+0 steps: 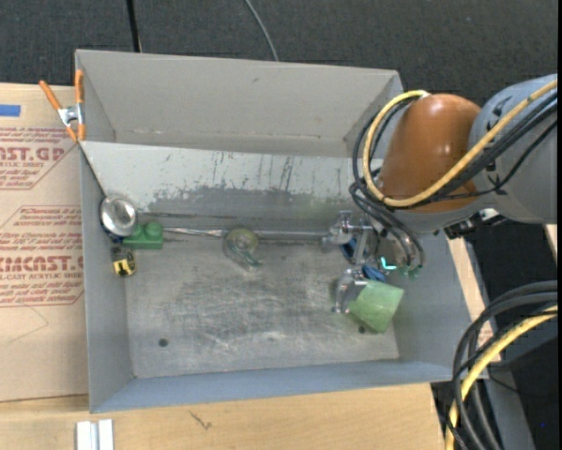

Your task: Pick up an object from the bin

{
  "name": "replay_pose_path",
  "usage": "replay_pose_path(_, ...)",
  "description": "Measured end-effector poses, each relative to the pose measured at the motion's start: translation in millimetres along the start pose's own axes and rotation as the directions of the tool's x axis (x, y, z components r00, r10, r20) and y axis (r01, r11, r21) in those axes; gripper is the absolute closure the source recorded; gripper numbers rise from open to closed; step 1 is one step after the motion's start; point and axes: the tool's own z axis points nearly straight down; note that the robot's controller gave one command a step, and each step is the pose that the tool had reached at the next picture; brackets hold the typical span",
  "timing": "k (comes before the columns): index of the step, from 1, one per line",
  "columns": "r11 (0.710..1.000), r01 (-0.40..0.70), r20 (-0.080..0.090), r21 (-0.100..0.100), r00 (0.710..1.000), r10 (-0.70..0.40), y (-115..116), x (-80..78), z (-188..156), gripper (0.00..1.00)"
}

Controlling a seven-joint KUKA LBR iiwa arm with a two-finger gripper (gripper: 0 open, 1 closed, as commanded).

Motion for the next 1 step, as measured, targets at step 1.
replay_pose_path(1,1.0,0.017,-0.009,-0.009,1.0,-0.017,-105.1,11.0,78.6,0.0)
